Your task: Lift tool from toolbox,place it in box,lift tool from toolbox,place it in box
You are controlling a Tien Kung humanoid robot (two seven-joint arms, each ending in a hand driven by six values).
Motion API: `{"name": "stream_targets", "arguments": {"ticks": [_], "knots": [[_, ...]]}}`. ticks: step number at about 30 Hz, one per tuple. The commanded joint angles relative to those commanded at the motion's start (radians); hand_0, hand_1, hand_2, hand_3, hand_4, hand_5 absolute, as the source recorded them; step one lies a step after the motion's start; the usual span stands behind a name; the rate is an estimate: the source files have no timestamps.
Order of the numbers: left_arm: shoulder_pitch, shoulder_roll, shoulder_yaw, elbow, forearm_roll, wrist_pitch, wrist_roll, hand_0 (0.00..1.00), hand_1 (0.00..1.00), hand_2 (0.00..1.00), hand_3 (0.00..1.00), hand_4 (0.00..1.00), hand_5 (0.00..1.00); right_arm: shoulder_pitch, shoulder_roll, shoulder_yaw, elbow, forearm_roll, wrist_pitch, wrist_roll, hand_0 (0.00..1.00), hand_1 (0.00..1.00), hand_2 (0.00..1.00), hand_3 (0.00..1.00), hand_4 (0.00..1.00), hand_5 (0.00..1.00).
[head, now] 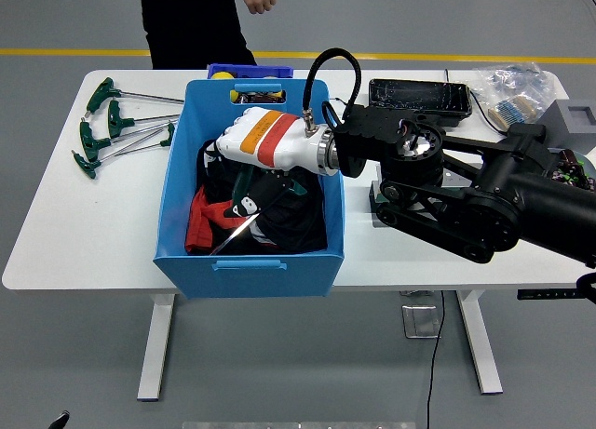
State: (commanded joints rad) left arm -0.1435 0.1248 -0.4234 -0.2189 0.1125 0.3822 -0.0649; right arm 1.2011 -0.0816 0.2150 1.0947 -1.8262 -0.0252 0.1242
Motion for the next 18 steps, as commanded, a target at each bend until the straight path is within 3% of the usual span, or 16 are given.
{"name": "stream_targets", "arguments": {"ticks": [3, 4, 11, 18], "knots": [[-0.001, 0.000, 0.000, 0.000, 0.001, 0.000, 0.001, 0.671, 0.593, 0.647, 0.664, 0.718, 0.610, -0.003, 0.000, 0.008, -0.010, -0.005, -0.010, 0.000, 0.666, 0.693, 0.813, 0.972, 0.905, 0.611], [-0.001, -0.001, -0.001, 0.000, 0.002, 0.001, 0.001, 0.671, 0.593, 0.648, 0.666, 0.718, 0.609, -0.004, 0.000, 0.013, -0.015, -0.009, -0.015, -0.001, 0.744, 0.747, 0.887, 0.998, 0.907, 0.594], [-0.002, -0.001, -0.004, 0.000, 0.007, 0.002, 0.004, 0.670, 0.590, 0.647, 0.662, 0.713, 0.604, -0.017, -0.014, 0.052, -0.035, -0.039, -0.010, -0.006, 0.756, 0.759, 0.898, 0.998, 0.917, 0.580], [-0.006, -0.002, -0.003, 0.001, 0.005, 0.003, 0.002, 0.668, 0.589, 0.645, 0.653, 0.700, 0.580, -0.070, -0.063, 0.154, -0.055, -0.076, -0.007, -0.006, 0.763, 0.768, 0.898, 0.998, 0.925, 0.585]]}}
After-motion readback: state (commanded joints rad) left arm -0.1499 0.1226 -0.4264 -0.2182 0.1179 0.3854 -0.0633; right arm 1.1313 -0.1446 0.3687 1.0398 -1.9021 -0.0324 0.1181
